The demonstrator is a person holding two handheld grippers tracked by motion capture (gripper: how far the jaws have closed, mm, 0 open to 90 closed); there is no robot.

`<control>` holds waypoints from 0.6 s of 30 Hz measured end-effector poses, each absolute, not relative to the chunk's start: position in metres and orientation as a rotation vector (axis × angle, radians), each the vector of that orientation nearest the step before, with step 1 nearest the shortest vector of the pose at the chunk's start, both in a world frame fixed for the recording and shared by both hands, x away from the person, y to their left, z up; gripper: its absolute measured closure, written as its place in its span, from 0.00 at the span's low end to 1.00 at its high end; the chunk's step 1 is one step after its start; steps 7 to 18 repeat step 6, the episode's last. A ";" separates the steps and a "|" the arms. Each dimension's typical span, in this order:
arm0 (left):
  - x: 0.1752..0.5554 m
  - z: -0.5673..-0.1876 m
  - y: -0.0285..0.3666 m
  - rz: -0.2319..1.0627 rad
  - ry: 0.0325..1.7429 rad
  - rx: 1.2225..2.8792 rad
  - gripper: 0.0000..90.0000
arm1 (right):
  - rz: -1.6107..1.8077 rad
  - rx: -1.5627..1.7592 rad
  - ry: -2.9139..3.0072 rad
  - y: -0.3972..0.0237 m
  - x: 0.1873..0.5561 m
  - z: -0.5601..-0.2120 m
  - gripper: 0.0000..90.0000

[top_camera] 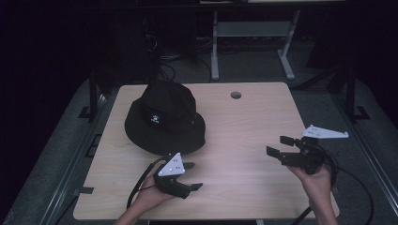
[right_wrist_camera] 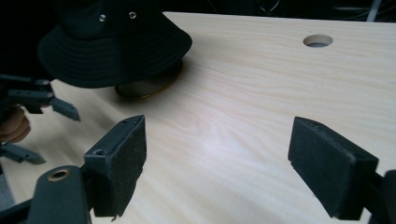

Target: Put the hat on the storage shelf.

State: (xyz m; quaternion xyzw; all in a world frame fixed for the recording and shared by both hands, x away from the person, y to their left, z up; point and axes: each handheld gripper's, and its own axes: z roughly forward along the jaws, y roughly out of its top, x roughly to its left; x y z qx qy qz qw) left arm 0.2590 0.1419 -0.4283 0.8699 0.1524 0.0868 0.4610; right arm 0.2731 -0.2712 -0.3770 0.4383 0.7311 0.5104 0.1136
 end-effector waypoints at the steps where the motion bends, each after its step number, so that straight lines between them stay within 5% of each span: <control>1: 0.259 -0.428 0.142 0.214 0.375 2.140 0.30 | 1.500 1.289 2.130 -0.273 0.267 -0.379 0.20; 6: 0.251 -0.418 0.139 0.201 0.354 2.118 0.28 | 1.517 1.278 2.055 -0.279 0.224 -0.396 0.19; 18: 0.251 -0.418 0.139 0.201 0.354 2.118 0.28 | 1.517 1.278 2.055 -0.279 0.224 -0.396 0.19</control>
